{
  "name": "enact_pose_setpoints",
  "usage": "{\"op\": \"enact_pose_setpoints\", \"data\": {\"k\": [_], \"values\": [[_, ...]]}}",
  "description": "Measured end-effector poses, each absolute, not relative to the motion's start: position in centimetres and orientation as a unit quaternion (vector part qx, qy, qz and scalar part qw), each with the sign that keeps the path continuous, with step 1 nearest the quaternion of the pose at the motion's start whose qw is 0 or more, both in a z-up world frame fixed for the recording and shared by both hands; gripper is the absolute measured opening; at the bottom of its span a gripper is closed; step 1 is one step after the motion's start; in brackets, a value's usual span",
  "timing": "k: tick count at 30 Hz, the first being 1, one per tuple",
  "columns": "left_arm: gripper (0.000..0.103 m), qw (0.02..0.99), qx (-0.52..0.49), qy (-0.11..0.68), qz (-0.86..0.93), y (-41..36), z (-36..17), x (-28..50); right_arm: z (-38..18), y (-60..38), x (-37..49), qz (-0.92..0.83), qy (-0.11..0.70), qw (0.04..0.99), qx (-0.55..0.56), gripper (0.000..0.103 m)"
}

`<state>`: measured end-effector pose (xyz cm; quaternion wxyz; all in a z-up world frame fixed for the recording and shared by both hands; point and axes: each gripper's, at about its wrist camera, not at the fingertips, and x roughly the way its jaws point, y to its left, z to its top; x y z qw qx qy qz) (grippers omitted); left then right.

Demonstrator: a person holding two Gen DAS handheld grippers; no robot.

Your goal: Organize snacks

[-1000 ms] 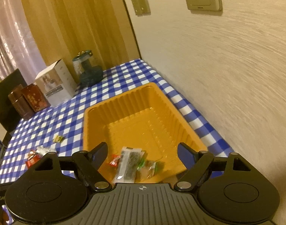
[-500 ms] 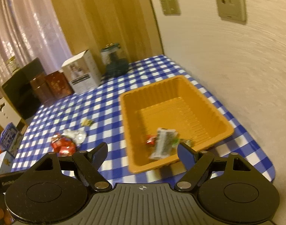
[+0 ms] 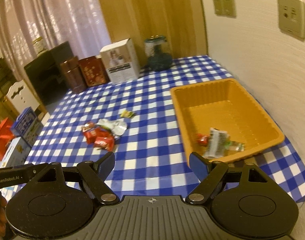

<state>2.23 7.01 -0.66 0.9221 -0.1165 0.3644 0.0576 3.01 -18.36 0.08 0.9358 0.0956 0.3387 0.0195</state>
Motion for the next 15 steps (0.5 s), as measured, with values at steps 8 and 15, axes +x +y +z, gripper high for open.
{"op": "enact_pose_setpoints", "data": {"k": [8,15], "values": [[0.073,0.922,-0.102,0.368,0.07,8.6,-0.5,1.7,-0.5,-15.6,3.9,0.048,0.351,0.932,0.073,0.081],[0.074,0.921,-0.102,0.37,0.07,9.2,-0.8,2.0,-1.2,-14.0,5.1,0.063,0.359,0.929,0.06,0.081]]}}
